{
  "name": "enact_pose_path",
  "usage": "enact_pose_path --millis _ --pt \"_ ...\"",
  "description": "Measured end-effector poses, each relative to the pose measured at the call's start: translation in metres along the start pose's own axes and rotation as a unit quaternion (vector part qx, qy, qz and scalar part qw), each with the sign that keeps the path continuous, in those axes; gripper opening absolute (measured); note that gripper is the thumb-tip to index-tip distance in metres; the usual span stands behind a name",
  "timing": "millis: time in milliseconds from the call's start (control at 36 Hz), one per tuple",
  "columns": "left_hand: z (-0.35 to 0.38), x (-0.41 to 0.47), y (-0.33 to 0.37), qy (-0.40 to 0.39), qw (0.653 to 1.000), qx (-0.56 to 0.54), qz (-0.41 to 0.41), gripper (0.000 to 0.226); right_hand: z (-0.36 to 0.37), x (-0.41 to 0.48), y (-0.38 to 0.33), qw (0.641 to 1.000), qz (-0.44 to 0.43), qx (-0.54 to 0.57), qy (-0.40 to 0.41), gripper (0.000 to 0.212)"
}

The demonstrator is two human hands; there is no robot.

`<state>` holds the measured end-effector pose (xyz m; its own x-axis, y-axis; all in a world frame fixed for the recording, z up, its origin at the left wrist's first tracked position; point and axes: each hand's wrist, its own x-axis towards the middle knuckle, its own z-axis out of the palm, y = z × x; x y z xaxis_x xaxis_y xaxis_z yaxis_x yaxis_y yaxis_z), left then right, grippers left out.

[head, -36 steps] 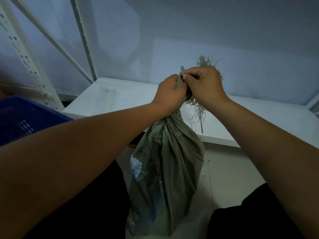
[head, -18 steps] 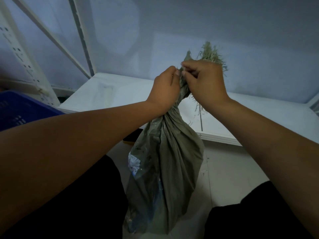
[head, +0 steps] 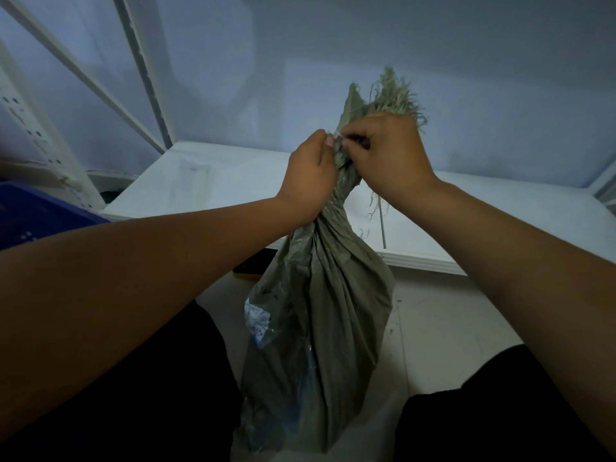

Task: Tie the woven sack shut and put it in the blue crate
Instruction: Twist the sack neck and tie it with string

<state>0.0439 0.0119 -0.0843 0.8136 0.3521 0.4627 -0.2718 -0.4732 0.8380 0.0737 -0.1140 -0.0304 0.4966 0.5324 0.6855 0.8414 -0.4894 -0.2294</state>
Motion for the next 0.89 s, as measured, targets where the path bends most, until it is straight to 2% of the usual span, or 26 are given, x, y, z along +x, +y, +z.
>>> enact_pose_path --millis 528,889 --pt "-0.0048 -0.0017 -0.0003 -0.047 0.995 0.075 0.047 0.025 -0.0002 -0.0030 0.0010 1.000 0.018 0.014 -0.020 0.018" --pt "-0.0030 -0.0003 -0.0009 -0.034 0.997 0.067 0.035 0.026 -0.0002 -0.0016 0.0003 1.000 0.011 0.006 -0.023 0.019"
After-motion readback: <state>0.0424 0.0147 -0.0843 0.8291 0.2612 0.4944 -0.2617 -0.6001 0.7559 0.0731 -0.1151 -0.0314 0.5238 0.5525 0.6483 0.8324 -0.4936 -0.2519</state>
